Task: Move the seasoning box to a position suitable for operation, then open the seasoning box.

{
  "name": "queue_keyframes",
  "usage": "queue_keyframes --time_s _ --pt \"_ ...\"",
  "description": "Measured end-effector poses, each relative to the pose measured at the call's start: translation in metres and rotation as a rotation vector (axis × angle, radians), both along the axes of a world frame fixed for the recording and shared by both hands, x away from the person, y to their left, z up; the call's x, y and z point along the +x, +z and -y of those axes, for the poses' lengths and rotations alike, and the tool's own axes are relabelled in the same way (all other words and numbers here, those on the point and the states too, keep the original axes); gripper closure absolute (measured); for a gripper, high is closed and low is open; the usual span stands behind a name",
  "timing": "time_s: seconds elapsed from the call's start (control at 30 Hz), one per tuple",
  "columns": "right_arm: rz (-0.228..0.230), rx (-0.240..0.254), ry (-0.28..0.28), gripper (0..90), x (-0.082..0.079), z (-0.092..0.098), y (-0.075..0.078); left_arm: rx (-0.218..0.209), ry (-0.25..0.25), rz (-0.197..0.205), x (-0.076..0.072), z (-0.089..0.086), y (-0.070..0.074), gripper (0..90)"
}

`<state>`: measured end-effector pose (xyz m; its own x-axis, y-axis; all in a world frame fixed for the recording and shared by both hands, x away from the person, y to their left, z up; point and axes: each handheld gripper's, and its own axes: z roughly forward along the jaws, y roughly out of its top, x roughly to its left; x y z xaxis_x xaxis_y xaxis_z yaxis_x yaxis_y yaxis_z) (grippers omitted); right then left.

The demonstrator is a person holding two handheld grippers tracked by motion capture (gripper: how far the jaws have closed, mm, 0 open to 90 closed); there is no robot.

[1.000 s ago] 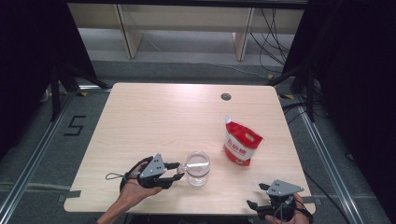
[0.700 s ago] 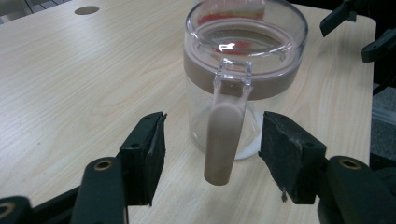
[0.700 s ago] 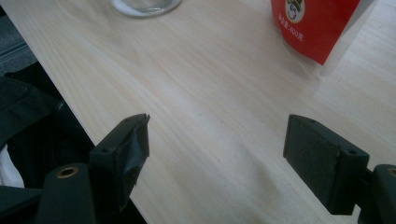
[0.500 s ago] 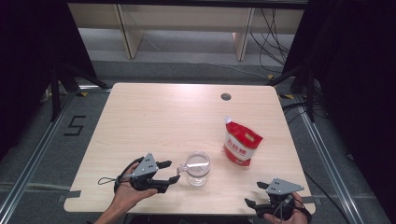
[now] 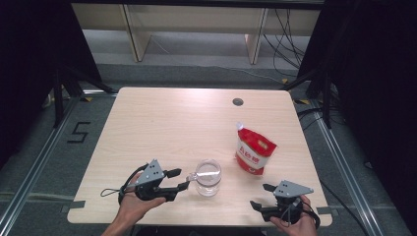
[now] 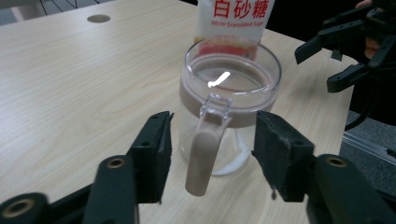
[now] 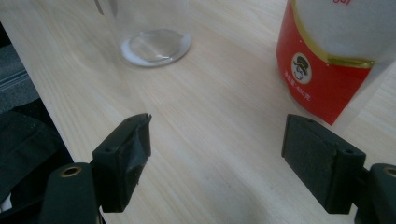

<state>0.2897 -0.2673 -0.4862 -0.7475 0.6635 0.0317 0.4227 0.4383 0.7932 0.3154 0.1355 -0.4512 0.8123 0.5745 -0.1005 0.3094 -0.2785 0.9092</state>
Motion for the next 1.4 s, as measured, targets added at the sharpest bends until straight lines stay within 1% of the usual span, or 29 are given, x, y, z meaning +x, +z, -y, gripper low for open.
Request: queue_keyframes --time_s 0.03,0.07,0.1,0.13,0.17,0.2,0.23,0.27,0.3,0.33,0.37,0.4,0.43,0.47,0.5,0.63,0.7,0.73,0.93,0.97,1.03,1.07,1.1,1.17,1.2,1.27,1.33,1.37,1.4 --pt "-0.009 0.008 -0.002 24.6 0.0 -0.002 0.0 -0.01 -0.007 0.014 0.0 0.0 0.001 51.7" --pt "-0.005 0.007 0.002 24.7 0.0 -0.001 0.0 -0.004 -0.009 0.022 0.0 0.0 0.003 53.8" --pt "-0.002 0.005 0.003 24.9 0.0 -0.001 0.0 -0.017 0.012 0.011 -0.002 0.0 0.004 55.2" --pt "0.005 0.005 0.005 24.9 -0.001 0.001 0.0 -0.028 0.009 0.026 -0.001 0.001 0.005 57.7" --pt "0.012 0.01 0.006 24.9 -0.001 0.002 -0.001 -0.014 0.001 0.044 -0.001 0.0 0.007 60.1" --pt "-0.016 0.018 -0.019 24.9 -0.003 0.001 -0.001 -0.033 0.009 0.041 -0.001 0.001 0.007 62.4" --pt "-0.011 0.018 -0.002 24.9 -0.002 0.003 -0.003 -0.027 0.019 0.038 -0.002 0.001 0.008 67.5" --pt "-0.011 0.018 -0.002 24.9 -0.002 0.003 -0.003 -0.025 0.02 0.038 -0.003 0.001 0.008 67.5" --pt "0.003 0.009 -0.013 24.9 -0.002 0.003 -0.003 -0.025 0.007 0.051 -0.002 0.002 0.008 69.5" --pt "-0.004 0.008 -0.01 24.9 -0.003 0.002 -0.003 -0.033 0.012 0.048 -0.002 0.003 0.008 70.5" --pt "-0.011 0.007 -0.008 24.9 -0.003 0.002 -0.002 -0.033 0.002 0.06 -0.001 0.004 0.008 71.4" --pt "-0.004 0.004 -0.002 24.9 -0.003 0.002 -0.002 -0.028 0.004 0.065 -0.001 0.004 0.008 72.5" --pt "-0.007 0.014 0.005 24.9 -0.003 0.001 -0.003 -0.032 0.015 0.058 -0.002 0.006 0.008 73.7" --pt "-0.007 0.005 -0.005 24.9 -0.004 0.001 -0.003 -0.033 0.025 0.051 -0.002 0.007 0.008 76.0" --pt "-0.006 0.005 -0.004 24.9 -0.004 0.002 -0.003 -0.036 0.016 0.063 0.0 0.008 0.008 76.8" --pt "-0.014 0.006 0.008 24.9 -0.003 0.001 -0.004 -0.033 0.023 0.06 0.0 0.012 0.007 80.5" --pt "-0.011 0.004 0.002 24.9 -0.004 0.001 -0.004 -0.032 0.019 0.062 0.0 0.015 0.006 85.5" --pt "-0.004 0.004 0.003 24.9 -0.004 0.001 -0.004 -0.007 0.007 0.076 0.001 0.016 0.007 86.5" --pt "-0.008 -0.005 0.005 24.9 -0.004 0.001 -0.005 -0.004 0.014 0.07 0.001 0.02 0.006 88.5" --pt "-0.001 -0.006 0.006 24.9 -0.004 0.001 -0.005 -0.002 0.01 0.077 0.002 0.019 0.006 88.8" --pt "-0.009 0.002 0.003 24.9 -0.004 0.0 -0.004 -0.001 0.016 0.072 0.003 0.02 0.005 89.1" --pt "-0.011 0.001 0.004 24.9 -0.004 0.0 -0.004 0.006 0.009 0.083 0.005 0.02 0.005 89.2" --pt "-0.002 0.013 0.017 25.2 -0.002 -0.001 -0.004 -0.002 0.024 0.067 0.005 0.022 0.003 89.3" --pt "-0.009 0.012 0.016 25.7 -0.002 -0.002 -0.004 -0.006 0.029 0.064 0.006 0.023 0.002 89.3" --pt "0.012 0.006 0.012 26.2 -0.001 -0.003 -0.003 0.002 0.024 0.075 0.007 0.022 0.003 89.3" --pt "0.004 0.017 0.012 26.4 0.0 -0.005 -0.002 0.002 0.027 0.079 0.007 0.022 0.002 89.3" --pt "0.017 0.015 0.014 26.9 0.003 -0.006 -0.002 0.001 0.034 0.069 0.008 0.023 0.002 89.3" --pt "-0.005 0.023 0.004 27.8 0.002 -0.009 -0.002 0.0 0.033 0.071 0.01 0.023 0.002 89.3" --pt "0.013 0.017 0.02 29.3 0.005 -0.009 -0.001 0.001 0.042 0.067 0.01 0.024 0.002 89.3"
